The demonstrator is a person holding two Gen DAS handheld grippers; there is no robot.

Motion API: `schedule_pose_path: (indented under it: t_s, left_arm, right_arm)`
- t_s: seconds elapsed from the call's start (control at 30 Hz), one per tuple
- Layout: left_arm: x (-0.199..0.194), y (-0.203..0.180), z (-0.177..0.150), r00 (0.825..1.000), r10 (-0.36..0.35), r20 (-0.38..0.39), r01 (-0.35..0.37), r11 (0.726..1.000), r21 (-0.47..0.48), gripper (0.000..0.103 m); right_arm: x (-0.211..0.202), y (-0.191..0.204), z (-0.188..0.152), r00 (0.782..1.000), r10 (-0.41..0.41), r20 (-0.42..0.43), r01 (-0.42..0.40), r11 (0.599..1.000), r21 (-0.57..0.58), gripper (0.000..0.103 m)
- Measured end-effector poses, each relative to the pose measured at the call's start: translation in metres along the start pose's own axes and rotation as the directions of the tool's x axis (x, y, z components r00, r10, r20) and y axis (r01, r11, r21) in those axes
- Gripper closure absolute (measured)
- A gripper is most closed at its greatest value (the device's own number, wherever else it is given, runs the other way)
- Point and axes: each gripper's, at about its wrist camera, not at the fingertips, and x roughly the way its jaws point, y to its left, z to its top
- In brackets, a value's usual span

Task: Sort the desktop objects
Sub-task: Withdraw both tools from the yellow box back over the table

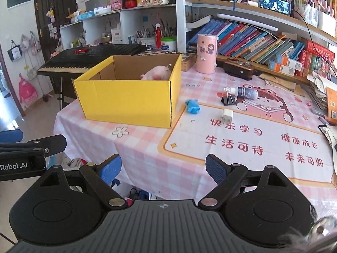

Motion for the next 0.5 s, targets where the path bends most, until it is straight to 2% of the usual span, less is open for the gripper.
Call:
schedule_pose_path:
  t_s: [0.5]
  left_arm:
    - [0.007,-0.031,-0.007,0.991,-0.122,-0.050,0.125,0.990,0.064,0.002]
  right_arm:
    - [-0.020,-0.028,-0.022,0.993,-0.111,-0.028,0.113,0.990,0.082,0.016]
